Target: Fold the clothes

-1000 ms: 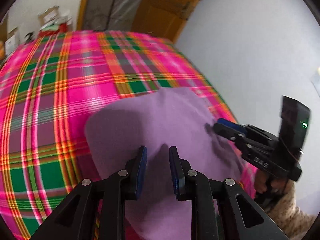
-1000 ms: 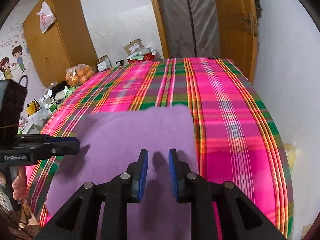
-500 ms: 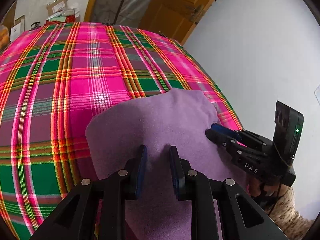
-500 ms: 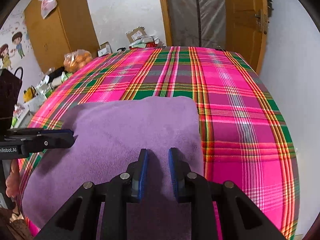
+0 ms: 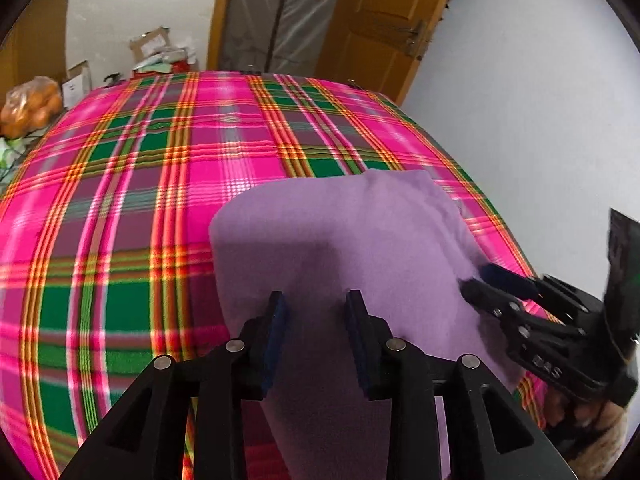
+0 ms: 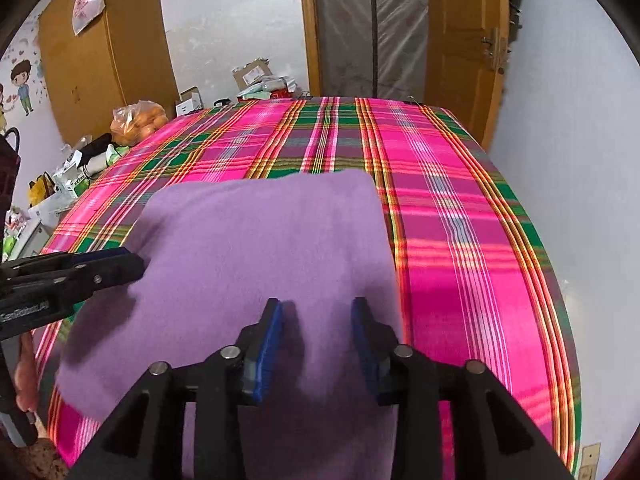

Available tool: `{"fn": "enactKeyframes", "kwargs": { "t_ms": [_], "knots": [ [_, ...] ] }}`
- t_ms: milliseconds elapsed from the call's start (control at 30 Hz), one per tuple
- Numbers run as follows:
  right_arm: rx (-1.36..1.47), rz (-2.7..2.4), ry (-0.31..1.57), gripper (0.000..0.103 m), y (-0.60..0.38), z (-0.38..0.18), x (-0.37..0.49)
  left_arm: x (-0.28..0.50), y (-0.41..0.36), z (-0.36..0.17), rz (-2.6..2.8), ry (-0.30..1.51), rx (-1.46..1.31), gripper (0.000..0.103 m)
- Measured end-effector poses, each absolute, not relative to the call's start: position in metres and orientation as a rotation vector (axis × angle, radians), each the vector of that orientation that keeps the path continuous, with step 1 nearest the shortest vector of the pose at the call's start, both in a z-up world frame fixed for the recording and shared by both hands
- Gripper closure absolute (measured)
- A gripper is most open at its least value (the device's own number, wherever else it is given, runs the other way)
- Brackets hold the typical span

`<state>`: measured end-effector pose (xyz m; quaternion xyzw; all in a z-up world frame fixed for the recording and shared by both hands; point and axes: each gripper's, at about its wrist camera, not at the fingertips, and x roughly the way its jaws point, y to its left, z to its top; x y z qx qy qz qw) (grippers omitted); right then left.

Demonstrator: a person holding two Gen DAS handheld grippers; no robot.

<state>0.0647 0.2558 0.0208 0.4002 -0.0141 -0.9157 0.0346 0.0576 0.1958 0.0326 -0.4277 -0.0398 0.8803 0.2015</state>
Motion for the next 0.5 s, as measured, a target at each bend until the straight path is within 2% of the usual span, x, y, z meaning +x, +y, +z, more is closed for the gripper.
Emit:
{"fn": "enactKeyframes", "kwargs": {
  "t_ms": [167,333,500],
  "knots": [
    [1.220,-2.834,-0.030,0.059,0.252,0.022,0.095,0.079,0.199,0.033,2.515,-0.060,-1.163,0.070],
    [1.205,-2.837,-0.123,0.058,0.256,0.023,0.121,0.102,0.198,0.036,2.548,-0.073,-1.162,0.070],
    [1.224,-2.818,-0.119,0.058,0.254,0.019,0.141,0.119,0.199,0.038,2.578,-0.070,-1.149,0.070]
  ]
}}
